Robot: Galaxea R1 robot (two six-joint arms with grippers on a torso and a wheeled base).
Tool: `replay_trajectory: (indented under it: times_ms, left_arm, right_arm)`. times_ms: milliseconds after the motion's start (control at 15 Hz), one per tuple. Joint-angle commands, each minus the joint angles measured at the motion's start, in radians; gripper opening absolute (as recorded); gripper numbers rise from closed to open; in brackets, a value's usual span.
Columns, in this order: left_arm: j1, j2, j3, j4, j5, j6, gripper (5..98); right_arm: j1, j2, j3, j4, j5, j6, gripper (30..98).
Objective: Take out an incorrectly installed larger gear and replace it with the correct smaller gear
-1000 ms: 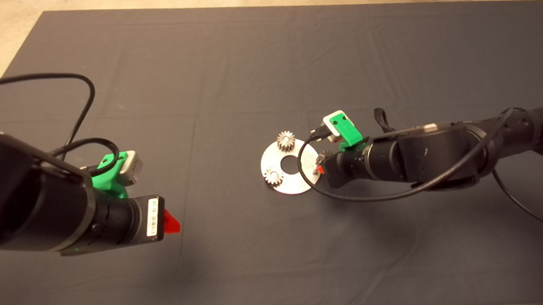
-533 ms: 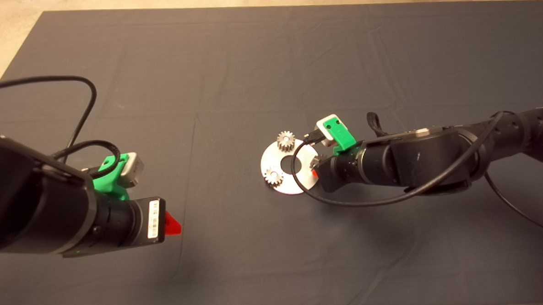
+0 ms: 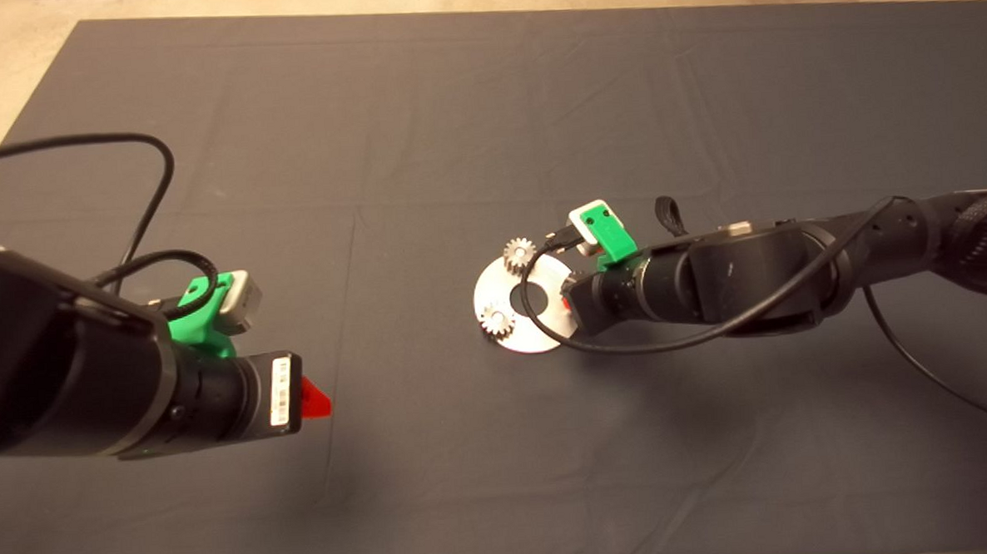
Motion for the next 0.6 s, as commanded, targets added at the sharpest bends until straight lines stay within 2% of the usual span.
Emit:
replay_trajectory:
  times_ms: [0, 533]
  left_arm:
    - [0.005, 0.0, 0.017, 0.03, 0.132, -0.007, 69.0]
    - [0.011, -0.003, 0.017, 0.042, 0.132, -0.007, 69.0]
  right_arm:
    - [-0.006, 0.008, -0.009, -0.041, -0.122, -0.006, 33.8]
    - [-0.006, 0.008, 0.0, -0.039, -0.122, -0.006, 33.8]
